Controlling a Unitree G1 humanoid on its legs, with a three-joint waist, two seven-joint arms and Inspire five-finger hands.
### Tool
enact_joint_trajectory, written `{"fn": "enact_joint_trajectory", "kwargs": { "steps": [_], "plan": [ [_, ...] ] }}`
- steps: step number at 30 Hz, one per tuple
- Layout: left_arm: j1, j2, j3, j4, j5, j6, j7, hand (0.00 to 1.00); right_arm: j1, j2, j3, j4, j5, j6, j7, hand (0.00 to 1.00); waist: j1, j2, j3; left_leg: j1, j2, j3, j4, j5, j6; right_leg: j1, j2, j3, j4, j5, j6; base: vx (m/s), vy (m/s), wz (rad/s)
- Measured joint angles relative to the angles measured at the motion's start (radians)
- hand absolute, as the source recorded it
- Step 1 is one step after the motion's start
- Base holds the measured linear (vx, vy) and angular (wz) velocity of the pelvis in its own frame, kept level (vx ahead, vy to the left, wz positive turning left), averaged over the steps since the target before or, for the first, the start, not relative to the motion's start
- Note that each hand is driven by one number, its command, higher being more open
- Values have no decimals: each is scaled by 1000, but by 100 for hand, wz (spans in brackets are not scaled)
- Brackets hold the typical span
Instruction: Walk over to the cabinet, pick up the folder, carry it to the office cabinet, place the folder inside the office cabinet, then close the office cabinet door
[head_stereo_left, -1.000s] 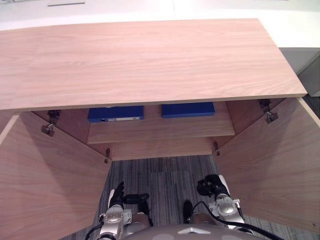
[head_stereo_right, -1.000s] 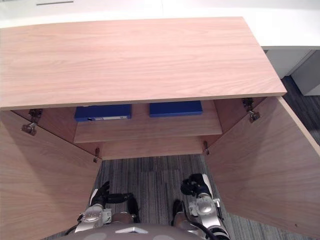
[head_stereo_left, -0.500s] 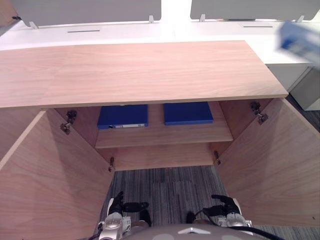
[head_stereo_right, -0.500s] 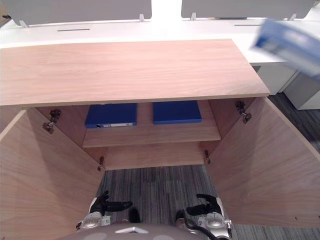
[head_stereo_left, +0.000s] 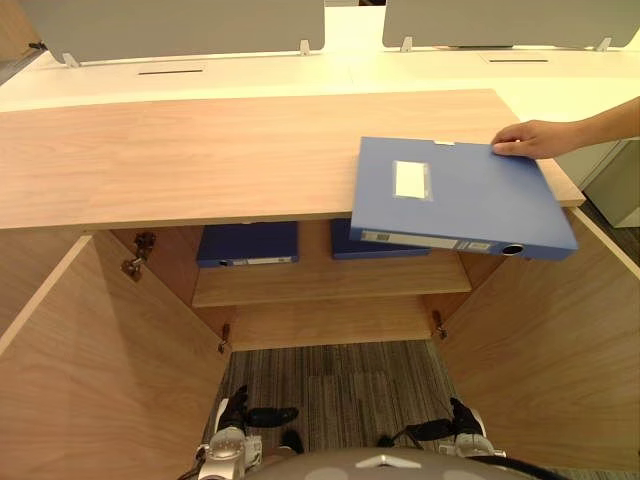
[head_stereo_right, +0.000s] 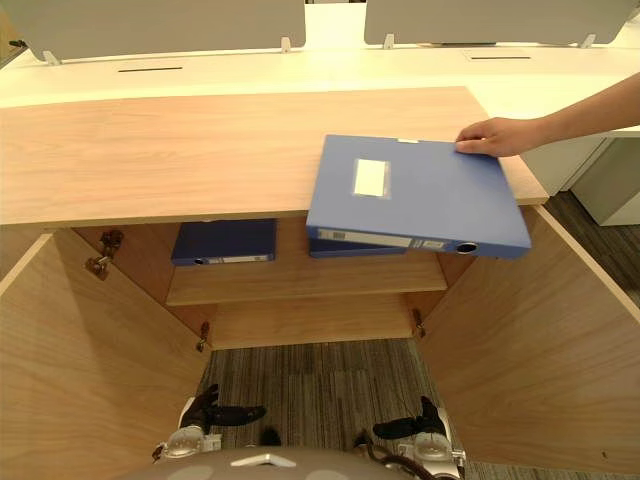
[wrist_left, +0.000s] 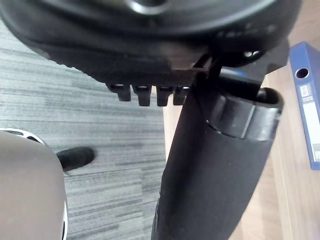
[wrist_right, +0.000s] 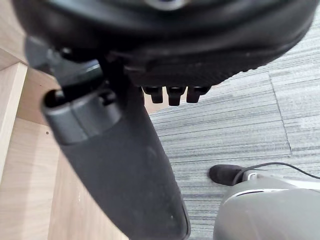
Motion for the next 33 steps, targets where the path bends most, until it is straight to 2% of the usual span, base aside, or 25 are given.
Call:
{"fn": "enact_joint_trajectory", "kwargs": {
  "steps": [11, 14, 19, 23, 27, 30, 33],
  "plan": [
    [-3, 0, -21, -4, 2, -1, 25, 100, -9, -1, -2, 11, 0, 1, -4, 100, 0, 6, -2, 9, -4, -32, -1, -6, -6, 22, -6, -31, 4, -19, 2, -21, -3, 7],
    [16, 8, -60, -51, 13, -2, 42, 100, -9, 0, -1, 11, 0, 1, -7, 100, 0, 6, -2, 9, -7, -46, -1, -8, -4, 30, -9, -47, 3, -25, 3, 11, -7, 17],
    [86, 25, -127, -280, 81, -3, 61, 100, -10, 1, 2, 11, 0, 0, -15, 100, 4, 6, -2, 0, -10, -64, 0, -7, 1, 33, -10, -64, 3, -29, 4, 40, -14, 11],
    [182, 28, -132, -596, 79, -18, 67, 100, -10, 3, 8, 8, -1, -3, -24, 100, 6, 7, -2, -1, -9, -79, 5, -8, 2, 38, -8, -78, 2, -35, 2, 48, -26, 7],
    [258, 28, -129, -893, 61, -69, 71, 100, -4, -1, 9, 5, -2, -3, -25, 100, 7, 13, -2, 13, -7, -95, 5, -7, 2, 60, -5, -89, 3, -38, -3, -11, -21, 9],
    [274, 28, -128, -1006, 48, -101, 84, 100, 8, -8, 10, -8, -2, -8, -25, 100, 10, 30, -9, 22, -7, -99, 0, -7, 2, 65, -6, -93, 13, -46, -6, -70, -11, 3],
    [303, 23, -114, -1086, 49, -111, 95, 100, 20, -18, 11, -8, -2, -9, -25, 100, 9, 35, -15, 36, -6, -107, 0, -7, 2, 69, -8, -100, 40, -64, -6, -57, -15, 8]
  ]
}}
